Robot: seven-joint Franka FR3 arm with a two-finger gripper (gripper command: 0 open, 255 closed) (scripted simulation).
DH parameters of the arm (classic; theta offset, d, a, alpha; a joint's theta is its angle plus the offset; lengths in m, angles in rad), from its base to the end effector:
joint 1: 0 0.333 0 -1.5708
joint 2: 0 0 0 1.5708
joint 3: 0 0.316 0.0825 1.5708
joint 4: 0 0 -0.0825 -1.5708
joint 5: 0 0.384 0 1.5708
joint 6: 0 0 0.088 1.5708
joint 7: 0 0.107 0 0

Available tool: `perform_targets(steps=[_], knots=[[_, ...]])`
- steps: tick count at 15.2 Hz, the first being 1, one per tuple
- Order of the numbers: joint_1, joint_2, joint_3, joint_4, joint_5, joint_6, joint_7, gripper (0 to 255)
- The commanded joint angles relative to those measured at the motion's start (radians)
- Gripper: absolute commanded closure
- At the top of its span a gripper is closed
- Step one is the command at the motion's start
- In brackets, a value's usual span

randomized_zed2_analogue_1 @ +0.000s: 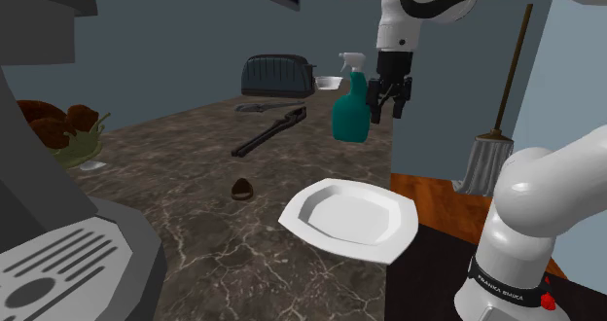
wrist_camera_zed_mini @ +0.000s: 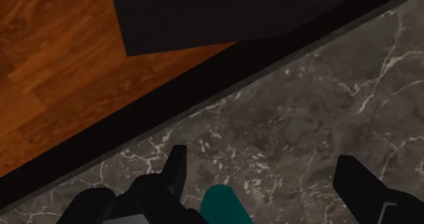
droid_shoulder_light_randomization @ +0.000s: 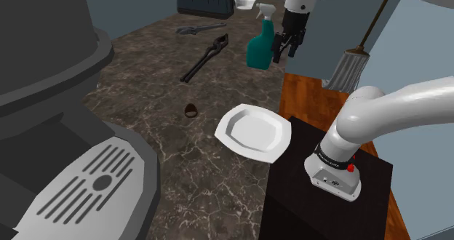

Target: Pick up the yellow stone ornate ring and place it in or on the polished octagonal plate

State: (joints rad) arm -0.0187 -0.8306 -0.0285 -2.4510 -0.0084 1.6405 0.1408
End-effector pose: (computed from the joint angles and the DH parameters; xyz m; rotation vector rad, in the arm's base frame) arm 0.2997 -0.0171 0.5651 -3.1153 0.2787 -0.0301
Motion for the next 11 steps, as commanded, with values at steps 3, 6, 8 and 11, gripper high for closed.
perform_targets(steps=[3, 6, 8, 11], knots=[[0.026, 0.045, 0.035, 0.021, 0.026, 0.012, 0.019, 0], [0.063, 0.115, 0.085, 0.060, 0.062, 0.028, 0.047, 0], [0.086, 0.165, 0.117, 0.089, 0.084, 0.038, 0.065, 0], [0.117, 0.242, 0.165, 0.139, 0.111, 0.051, 0.091, 0]])
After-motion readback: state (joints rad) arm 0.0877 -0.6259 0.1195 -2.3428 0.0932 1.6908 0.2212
